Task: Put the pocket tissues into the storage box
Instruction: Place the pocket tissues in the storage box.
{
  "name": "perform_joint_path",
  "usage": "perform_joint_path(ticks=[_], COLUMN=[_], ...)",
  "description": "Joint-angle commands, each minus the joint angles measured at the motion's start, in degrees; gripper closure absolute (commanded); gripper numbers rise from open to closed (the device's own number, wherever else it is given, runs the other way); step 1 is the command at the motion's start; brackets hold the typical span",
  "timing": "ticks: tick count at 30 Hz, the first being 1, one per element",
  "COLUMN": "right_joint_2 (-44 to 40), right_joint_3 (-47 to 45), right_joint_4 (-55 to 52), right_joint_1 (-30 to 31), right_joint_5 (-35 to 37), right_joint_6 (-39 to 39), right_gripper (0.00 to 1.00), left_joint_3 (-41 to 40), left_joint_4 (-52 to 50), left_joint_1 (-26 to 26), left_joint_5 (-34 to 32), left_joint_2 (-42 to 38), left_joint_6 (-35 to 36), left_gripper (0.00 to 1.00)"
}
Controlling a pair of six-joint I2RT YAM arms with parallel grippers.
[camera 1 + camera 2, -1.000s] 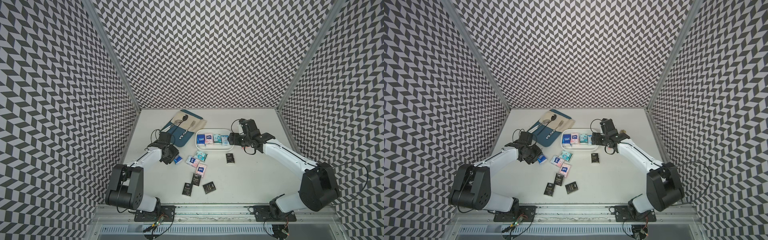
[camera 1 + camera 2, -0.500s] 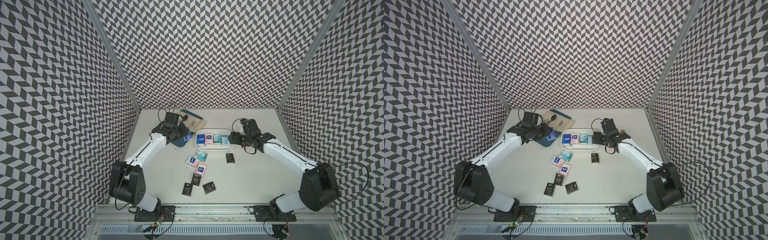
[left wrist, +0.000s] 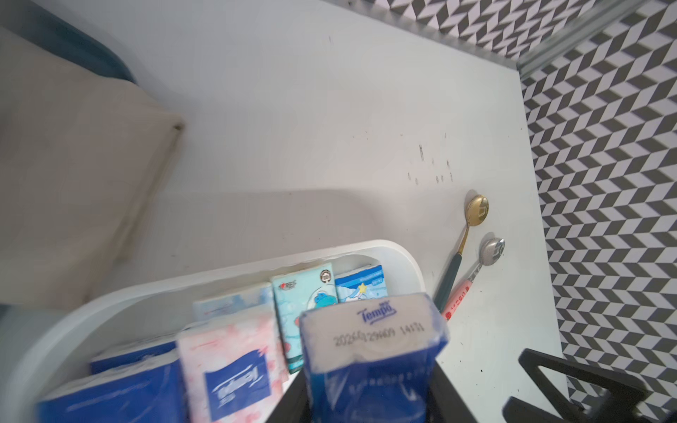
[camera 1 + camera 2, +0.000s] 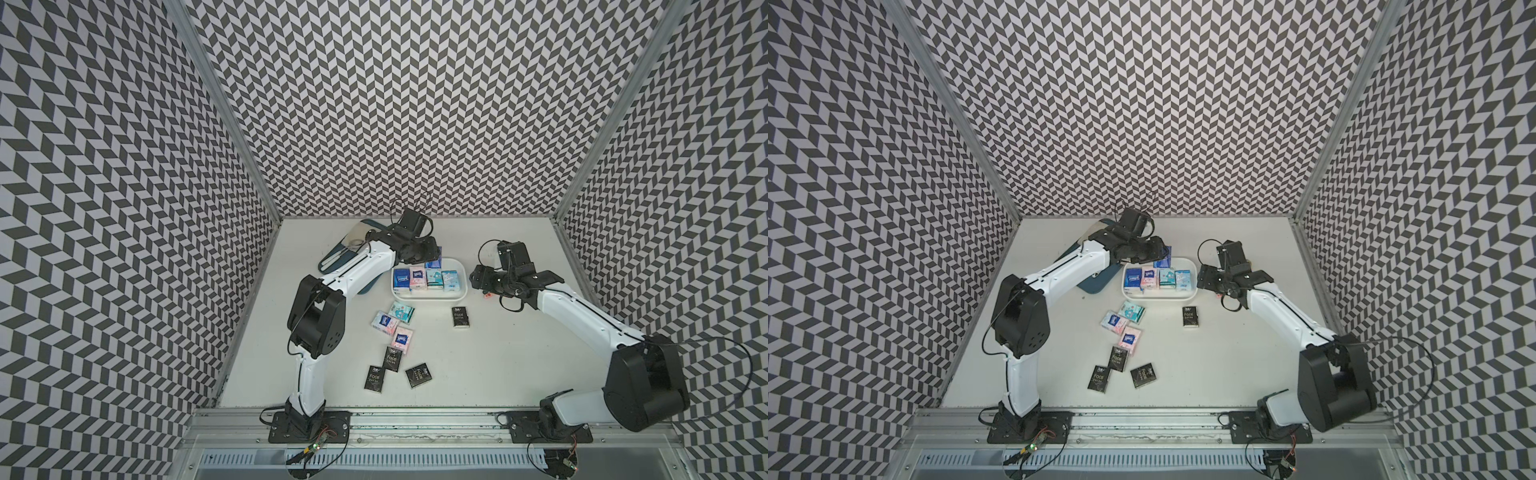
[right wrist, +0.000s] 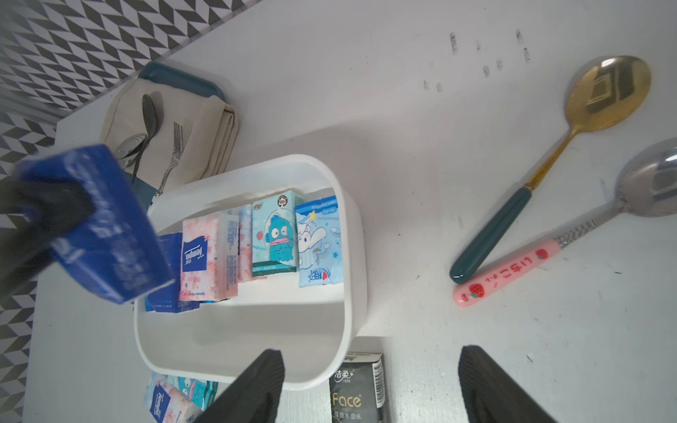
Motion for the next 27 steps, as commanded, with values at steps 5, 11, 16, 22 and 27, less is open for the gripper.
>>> perform_joint_path(ticks=[5,11,16,22,27], right_joint_2=[-3.49,-3.56,-3.24,-2.91,-2.9], right_joint_3=[-1.39,-1.67,-2.06,-2.19,-2.45], right_joint_4=[1.5,1.67,2.29,2.35,3.22], right_joint_1=[-1.93,-2.86,-2.95,-2.95,-2.95], right_joint_5=[0.5,-0.04,-0.89,-1.22,-2.89], right_joint_6=[0.11,-0.26,-0.1,-0.04,-0.83], right_gripper=[0.2,0.2,0.2,0.2,0.2], left_joint_3=[7.71,8.13,5.04,4.83,5.04], left_joint_4=[-4.58,-5.54,-4.65,-5.75,-5.89], left_joint_1=[-2.01,-2.03,-1.89,-1.28,-0.88], left_joint_5=[-0.13,-1.47,-4.14,-6.51,-7.19], left_joint_2=[8.44,10.21,9.23,9.6,9.23], left_joint_6=[0.85,-0.14,-0.58,-1.06,-1.78], left_gripper=[0.56,0.54,0.53,0.49,0.35])
